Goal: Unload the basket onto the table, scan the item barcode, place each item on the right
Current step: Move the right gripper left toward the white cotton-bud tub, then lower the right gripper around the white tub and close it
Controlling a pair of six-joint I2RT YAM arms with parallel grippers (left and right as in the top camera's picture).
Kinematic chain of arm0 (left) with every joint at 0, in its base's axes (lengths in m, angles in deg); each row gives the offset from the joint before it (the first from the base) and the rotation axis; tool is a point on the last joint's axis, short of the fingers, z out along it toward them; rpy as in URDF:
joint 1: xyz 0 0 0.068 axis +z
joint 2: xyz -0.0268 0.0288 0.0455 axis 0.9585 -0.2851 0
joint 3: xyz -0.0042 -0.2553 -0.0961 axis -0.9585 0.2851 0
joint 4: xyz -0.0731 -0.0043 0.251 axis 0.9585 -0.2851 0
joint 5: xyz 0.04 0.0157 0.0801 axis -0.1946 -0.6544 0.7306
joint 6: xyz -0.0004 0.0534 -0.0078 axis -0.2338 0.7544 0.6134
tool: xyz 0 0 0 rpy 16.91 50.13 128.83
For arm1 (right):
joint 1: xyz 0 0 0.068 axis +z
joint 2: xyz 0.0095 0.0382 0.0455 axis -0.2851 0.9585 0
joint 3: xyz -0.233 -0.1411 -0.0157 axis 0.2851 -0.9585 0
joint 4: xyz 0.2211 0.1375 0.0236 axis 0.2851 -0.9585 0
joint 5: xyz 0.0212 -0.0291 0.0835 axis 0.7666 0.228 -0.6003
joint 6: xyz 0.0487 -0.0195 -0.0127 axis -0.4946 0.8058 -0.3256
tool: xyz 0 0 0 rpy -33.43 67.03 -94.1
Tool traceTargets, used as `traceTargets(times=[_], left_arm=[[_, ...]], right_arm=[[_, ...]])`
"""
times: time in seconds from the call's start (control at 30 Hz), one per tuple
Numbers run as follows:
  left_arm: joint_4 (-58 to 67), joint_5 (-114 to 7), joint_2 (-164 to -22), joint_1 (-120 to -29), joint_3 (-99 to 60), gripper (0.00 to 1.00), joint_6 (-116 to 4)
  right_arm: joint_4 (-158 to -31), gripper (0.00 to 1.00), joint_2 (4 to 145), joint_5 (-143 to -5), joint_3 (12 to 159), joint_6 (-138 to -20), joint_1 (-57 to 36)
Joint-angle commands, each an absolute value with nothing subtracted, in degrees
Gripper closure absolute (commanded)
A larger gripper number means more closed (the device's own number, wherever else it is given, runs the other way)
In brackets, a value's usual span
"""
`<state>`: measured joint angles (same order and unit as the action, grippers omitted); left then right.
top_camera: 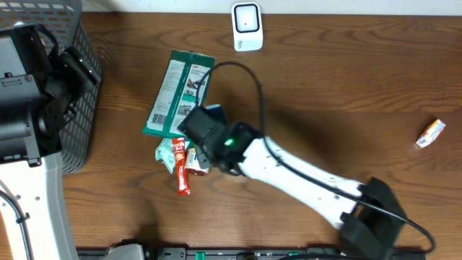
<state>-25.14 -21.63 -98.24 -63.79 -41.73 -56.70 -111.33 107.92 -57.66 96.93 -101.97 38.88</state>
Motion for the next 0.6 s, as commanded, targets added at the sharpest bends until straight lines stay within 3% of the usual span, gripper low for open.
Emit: traceTargets(times=[0.0, 0.57], left_arm=[[-25.0, -21.3, -98.4, -63.5, -41.6, 0.19, -56.2], [-25.0, -21.3, -98.4, -63.5, -41.6, 0.19, -56.2]], right_arm=[[-111.3, 0.66, 112.7, -51.2, 96.5, -103.1, 40.1], [-117.3, 0.66, 113.7, -48.4, 96.5, -103.1, 39.1]])
